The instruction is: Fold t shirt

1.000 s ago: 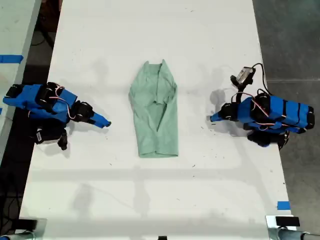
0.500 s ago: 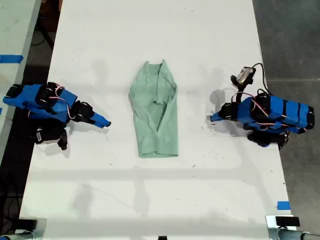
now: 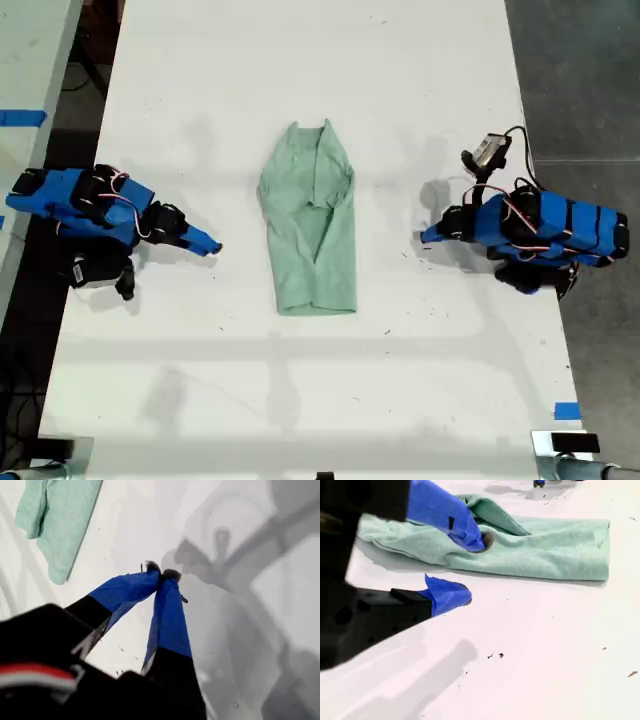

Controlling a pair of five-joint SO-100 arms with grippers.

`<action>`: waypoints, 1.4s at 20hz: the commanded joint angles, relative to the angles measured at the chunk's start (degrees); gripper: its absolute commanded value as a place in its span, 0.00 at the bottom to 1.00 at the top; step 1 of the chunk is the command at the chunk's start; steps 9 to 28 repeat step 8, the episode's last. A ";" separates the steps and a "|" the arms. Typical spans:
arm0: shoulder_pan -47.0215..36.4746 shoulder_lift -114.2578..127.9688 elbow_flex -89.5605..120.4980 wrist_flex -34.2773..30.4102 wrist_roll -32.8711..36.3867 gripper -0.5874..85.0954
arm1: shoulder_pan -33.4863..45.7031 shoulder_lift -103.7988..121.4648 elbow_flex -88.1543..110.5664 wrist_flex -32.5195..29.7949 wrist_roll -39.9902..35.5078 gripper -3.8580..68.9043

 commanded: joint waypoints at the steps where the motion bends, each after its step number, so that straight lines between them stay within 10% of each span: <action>1: 0.62 0.35 -1.23 -0.09 -0.18 0.16 | 0.53 0.79 2.11 0.09 -0.70 0.07; 28: 0.62 0.35 -1.23 -0.09 -0.18 0.16 | 0.62 0.79 2.11 0.26 -0.09 0.07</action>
